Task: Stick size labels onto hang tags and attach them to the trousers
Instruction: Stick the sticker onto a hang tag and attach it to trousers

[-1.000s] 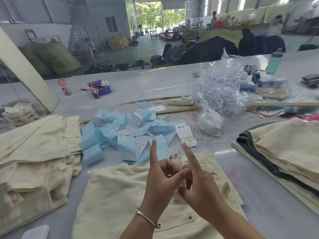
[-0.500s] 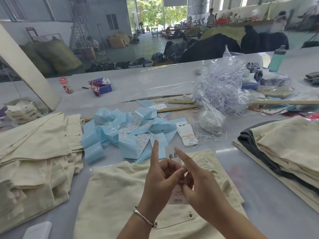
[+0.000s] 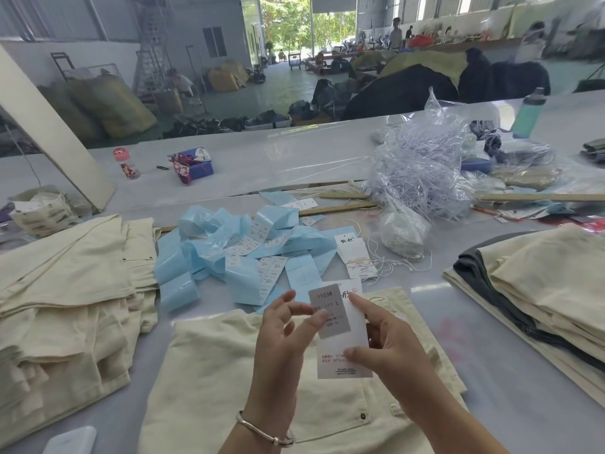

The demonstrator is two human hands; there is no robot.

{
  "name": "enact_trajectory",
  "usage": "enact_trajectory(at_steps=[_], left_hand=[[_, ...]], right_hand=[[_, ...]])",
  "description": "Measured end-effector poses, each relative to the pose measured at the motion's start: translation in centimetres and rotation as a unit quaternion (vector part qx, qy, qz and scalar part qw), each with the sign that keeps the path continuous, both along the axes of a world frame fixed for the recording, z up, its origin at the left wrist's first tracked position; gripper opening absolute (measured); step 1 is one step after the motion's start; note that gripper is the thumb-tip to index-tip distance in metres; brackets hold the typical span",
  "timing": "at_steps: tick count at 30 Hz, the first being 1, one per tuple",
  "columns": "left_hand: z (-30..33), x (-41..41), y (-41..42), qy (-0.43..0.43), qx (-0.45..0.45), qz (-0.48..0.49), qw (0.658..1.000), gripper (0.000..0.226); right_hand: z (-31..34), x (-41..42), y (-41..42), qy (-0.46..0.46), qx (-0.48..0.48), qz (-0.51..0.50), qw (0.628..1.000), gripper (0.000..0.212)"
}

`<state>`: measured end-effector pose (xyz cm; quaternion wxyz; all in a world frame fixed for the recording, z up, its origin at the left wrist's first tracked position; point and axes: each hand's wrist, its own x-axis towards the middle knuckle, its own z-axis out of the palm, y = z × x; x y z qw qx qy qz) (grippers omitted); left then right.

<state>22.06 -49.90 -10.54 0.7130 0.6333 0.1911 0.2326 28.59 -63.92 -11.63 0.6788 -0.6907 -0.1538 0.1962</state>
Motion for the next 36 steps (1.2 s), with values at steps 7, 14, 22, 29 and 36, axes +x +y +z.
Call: enact_trajectory(at_steps=[7,14,22,29,36], left_hand=[[-0.1,0.4,-0.9,0.04,-0.001,-0.002,0.999,0.047],[-0.8,0.5,-1.1,0.048,0.093,0.014,0.994,0.033],[-1.1,0.1,-1.8,0.022,0.178,0.025,0.984,0.039],[-0.3,0.1,-0.9,-0.02,0.005,-0.072,0.997,0.096],[-0.1,0.0,-1.7,-0.043,-0.028,-0.109,0.993,0.081]], right_hand=[[0.3,-0.2,0.0,0.015,0.056,0.035,0.998,0.078],[0.4,-0.4,-0.3,0.002,0.075,0.05,0.996,0.08],[0.8,-0.9,-0.3,-0.005,0.11,0.039,0.993,0.076],[1.0,-1.2,-0.5,0.005,0.143,0.02,0.99,0.08],[1.6,-0.4,-0.1,0.13,0.239,-0.057,0.961,0.065]])
